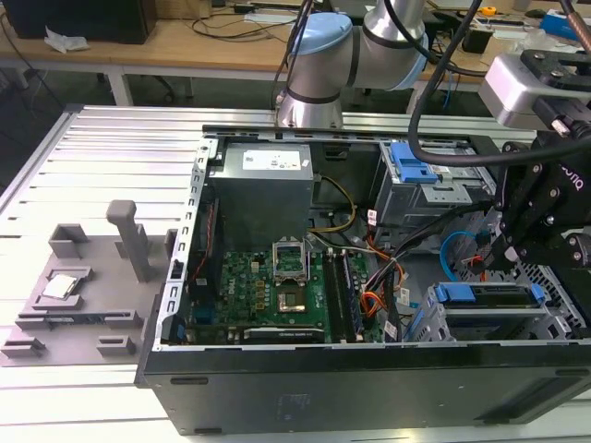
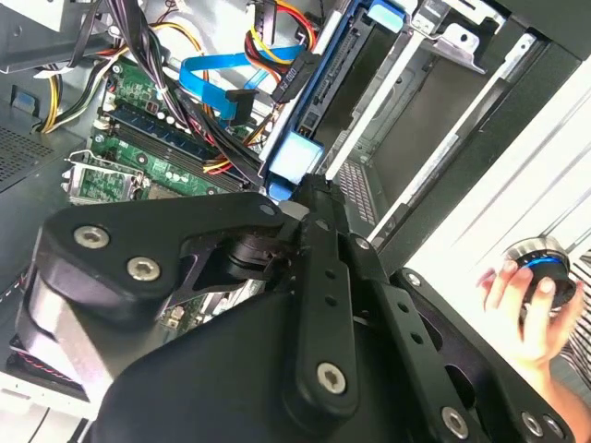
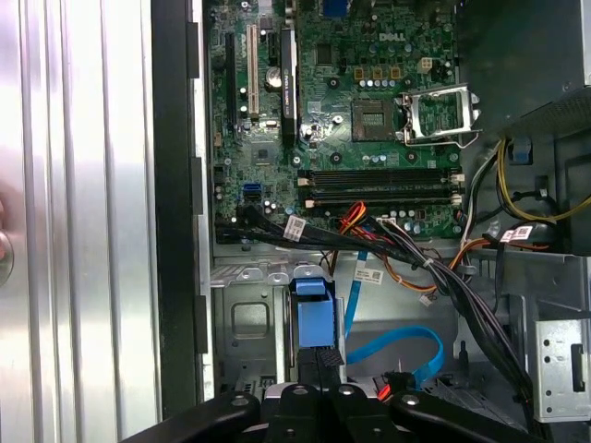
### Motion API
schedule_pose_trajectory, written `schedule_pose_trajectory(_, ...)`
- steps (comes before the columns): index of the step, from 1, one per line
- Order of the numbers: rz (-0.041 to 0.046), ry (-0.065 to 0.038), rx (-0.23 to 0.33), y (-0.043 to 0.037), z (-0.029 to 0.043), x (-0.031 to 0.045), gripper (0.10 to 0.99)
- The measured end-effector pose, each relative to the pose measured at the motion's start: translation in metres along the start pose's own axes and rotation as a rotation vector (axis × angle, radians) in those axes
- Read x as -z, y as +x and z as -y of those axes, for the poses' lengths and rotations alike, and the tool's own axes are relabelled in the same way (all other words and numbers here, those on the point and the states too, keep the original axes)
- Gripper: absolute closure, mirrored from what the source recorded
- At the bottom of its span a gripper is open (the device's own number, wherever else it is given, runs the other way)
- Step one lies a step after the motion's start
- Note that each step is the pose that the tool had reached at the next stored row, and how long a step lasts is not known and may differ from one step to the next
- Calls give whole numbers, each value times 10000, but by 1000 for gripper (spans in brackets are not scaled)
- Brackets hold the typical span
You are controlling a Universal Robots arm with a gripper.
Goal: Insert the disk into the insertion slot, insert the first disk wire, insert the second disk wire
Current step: 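Insert the disk into the insertion slot, then insert the first disk wire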
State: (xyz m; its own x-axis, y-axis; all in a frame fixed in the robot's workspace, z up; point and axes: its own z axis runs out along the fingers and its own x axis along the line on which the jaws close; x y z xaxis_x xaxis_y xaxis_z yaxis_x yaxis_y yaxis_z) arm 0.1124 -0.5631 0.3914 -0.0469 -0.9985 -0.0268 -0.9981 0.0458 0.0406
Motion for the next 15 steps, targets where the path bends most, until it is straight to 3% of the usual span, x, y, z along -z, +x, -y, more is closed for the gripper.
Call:
schedule_pose_trajectory(5, 3, -1, 1, 0, 8, -3, 980)
schedule_pose_trajectory(9, -4, -9, 0, -24, 122, -25, 980)
schedule_pose_trajectory(11, -5, -12, 0, -84, 211, -38, 980)
schedule_pose_trajectory(15, -7, -24, -1, -146, 258, -85, 980)
